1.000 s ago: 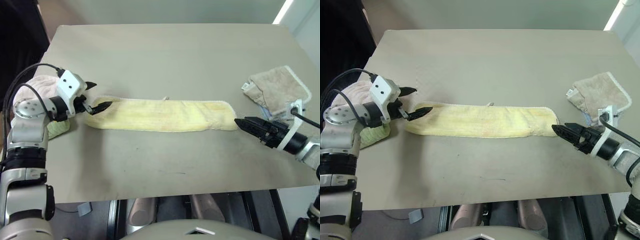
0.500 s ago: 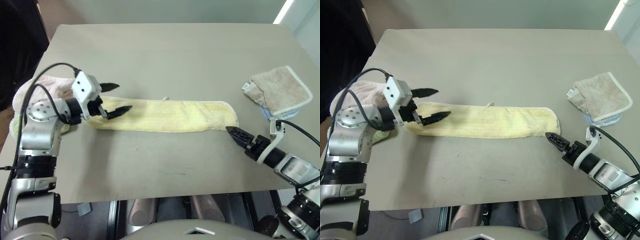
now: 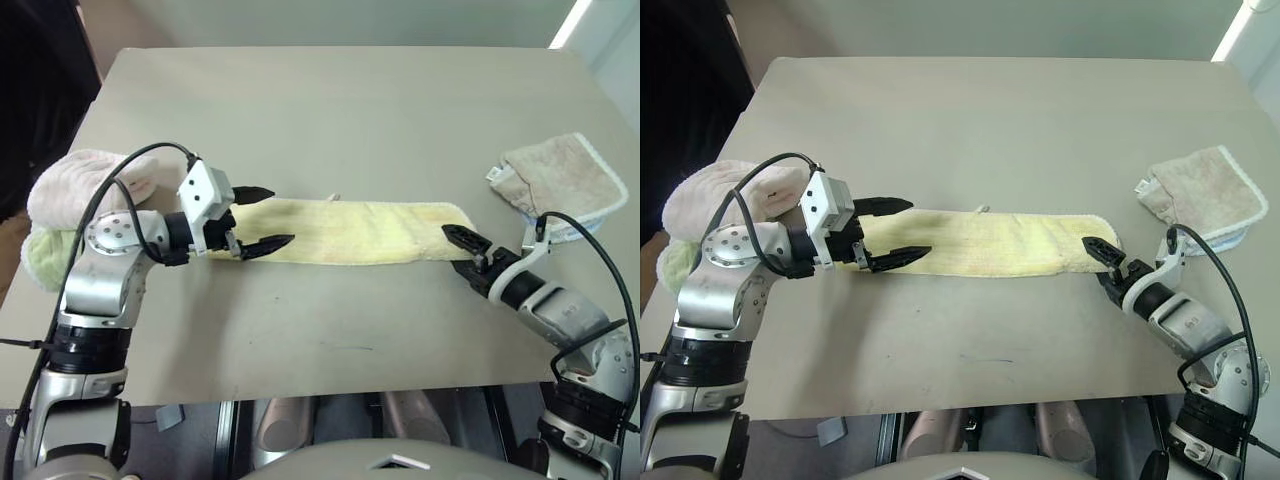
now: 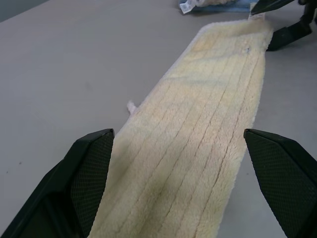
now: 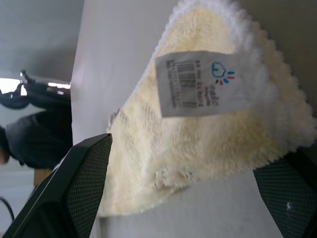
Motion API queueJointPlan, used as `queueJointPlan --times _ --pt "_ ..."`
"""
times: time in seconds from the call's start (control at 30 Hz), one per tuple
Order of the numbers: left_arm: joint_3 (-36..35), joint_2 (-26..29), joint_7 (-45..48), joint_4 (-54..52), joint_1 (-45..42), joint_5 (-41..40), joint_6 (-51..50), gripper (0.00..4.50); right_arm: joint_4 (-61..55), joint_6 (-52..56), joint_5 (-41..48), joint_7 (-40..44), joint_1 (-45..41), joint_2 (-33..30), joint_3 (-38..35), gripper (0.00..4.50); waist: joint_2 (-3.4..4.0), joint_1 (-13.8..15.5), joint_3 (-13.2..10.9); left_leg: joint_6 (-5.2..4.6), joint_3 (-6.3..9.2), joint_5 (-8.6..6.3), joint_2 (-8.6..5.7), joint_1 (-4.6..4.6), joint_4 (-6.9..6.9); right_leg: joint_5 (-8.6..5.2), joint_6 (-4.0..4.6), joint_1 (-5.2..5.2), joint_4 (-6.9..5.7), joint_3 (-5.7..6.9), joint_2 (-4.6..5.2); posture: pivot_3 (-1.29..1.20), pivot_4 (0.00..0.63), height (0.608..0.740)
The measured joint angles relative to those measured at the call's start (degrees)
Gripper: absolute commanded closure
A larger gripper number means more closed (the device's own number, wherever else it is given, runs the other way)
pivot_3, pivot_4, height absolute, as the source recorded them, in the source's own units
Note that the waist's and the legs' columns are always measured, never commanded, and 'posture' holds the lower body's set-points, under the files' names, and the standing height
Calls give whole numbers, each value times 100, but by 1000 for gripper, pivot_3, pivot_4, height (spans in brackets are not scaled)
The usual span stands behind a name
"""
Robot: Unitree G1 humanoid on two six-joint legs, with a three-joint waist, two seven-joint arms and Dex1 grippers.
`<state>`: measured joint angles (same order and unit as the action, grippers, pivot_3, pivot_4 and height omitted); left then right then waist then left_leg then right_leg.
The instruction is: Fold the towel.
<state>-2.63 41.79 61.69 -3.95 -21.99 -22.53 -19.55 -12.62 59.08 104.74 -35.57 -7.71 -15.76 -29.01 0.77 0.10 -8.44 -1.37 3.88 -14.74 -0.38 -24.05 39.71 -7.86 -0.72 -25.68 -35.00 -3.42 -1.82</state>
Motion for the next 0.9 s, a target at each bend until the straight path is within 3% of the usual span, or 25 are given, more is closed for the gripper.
queueJointPlan --times 0.03,0.13,0.5,0.73,0.9 --pt "8 -8 -10 -15 -1 -1 -21 0 -9 -149 73 -68 20 -50 98 17 0 0 0 0 0 -1 0 0 0 1 -1 0 0 0 0 0 150 740" --pt "17 -30 -56 -57 -1 -1 -52 0 -102 -520 196 -188 149 -156 319 565 -1 4 0 1 1 -1 0 0 0 2 -5 2 2 0 0 0 150 740" --pt "138 -161 -70 -82 17 -21 -60 0 -148 -1394 334 -293 493 -761 527 4492 0 40 0 5 2 -10 0 -3 0 -5 -3 2 5 -2 2 0 150 740" --pt "208 -157 74 -192 88 -74 -93 0 -107 -1513 428 -130 581 -1313 520 4492 0 45 0 -2 2 -20 -1 -4 1 -12 -15 6 7 -3 2 0 150 740" --pt "272 -153 76 -228 112 -72 -94 0 335 -1507 322 323 426 -2039 257 4492 0 52 0 -4 -1 -28 -2 -7 3 -14 -13 6 10 -6 4 0 150 740"
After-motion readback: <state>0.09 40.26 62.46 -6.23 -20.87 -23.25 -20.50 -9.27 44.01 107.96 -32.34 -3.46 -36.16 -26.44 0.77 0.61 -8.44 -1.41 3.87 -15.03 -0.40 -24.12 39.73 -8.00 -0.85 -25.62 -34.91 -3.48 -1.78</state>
